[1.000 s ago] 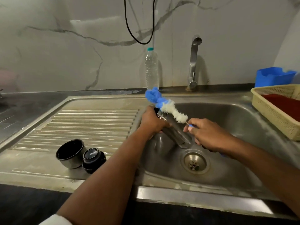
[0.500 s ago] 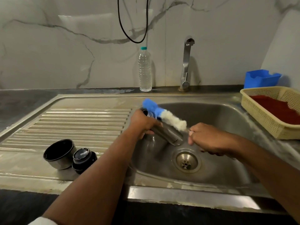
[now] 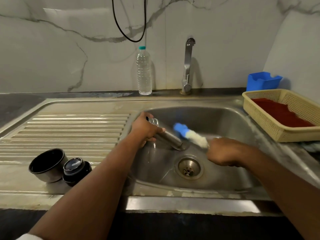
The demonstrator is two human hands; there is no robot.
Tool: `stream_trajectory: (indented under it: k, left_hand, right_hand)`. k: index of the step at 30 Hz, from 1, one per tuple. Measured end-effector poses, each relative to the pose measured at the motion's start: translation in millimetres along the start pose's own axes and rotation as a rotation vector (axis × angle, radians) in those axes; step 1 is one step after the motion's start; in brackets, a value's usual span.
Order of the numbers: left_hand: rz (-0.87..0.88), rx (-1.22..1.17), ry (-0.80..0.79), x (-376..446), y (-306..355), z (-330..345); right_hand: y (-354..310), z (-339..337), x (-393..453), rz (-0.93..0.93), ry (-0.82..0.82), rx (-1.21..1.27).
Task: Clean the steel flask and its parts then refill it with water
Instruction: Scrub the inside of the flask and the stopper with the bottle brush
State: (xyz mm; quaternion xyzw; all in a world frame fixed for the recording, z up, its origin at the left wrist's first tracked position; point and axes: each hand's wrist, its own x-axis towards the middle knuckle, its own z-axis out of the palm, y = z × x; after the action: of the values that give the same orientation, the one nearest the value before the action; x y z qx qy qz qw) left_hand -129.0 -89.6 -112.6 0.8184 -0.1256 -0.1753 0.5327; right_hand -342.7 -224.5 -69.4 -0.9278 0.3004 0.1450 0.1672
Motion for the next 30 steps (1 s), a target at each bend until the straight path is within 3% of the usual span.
stream_trajectory:
  k: [3,8,13,15,20,26,30]
  left_hand:
    - [0.016,-0.014,0.001,-0.7,0.8,1.2]
    - [0.000,0.007,-0.021,-0.3,-0.5,-1.0]
    - [-0.016,0.005,-0.021,1.8,0.5,2.3]
    - [0.014,0.013,-0.012,2.3,1.6,4.2]
    - [0.026,-0.005,-0.021,2.9,-1.7,3.2]
    - [0.004,-0.054,-0.004,0.9,1.6,3.8]
    - [-0.002,-0.040,-0.046,-1.6,3.5,2.3]
  right_hand:
    - [0.9,9.7,6.9,0.013,0.041,-0.115]
    - [-22.2,23.4,17.9,-0.148,0.106,0.258]
    - [5.8,21.2,17.4,0.039,0.037,-0.031]
    - [19.2,21.0,21.9,0.074,0.030,-0.020]
    - [1.0,21.6,35.3,-0.176,0.097,0.277]
    - [20.7,15.9,30.9,0.016,0.034,-0.071]
    - [8.7,11.3,33.6,-0.204,0.028,0.234]
